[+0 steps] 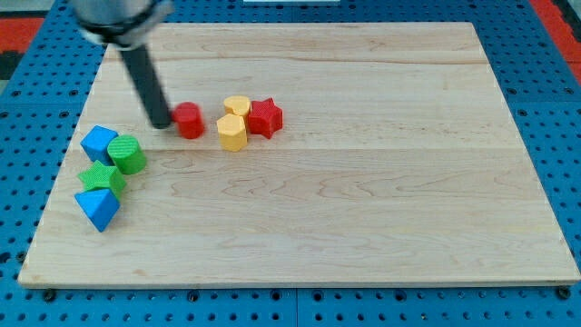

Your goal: Slide the blue cube to the center left

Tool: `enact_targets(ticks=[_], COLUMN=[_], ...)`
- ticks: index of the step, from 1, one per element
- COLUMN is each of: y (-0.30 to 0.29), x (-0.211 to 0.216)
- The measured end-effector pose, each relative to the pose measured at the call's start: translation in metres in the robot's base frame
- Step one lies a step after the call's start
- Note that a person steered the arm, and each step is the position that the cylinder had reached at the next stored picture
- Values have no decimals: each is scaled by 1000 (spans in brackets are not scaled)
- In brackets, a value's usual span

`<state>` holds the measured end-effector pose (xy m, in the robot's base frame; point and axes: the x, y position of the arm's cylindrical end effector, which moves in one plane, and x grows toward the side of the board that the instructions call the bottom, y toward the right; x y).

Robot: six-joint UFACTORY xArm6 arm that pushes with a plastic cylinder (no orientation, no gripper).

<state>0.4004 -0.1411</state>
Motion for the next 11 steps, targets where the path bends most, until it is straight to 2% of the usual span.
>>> enact_targets(ticks=[1, 2, 3, 4, 5, 6, 7, 9, 10, 11], y=[4, -106, -163, -135, -161, -150, -99, -100, -85, -112], x=[1, 14, 24, 53, 86, 120, 115, 52, 36, 50])
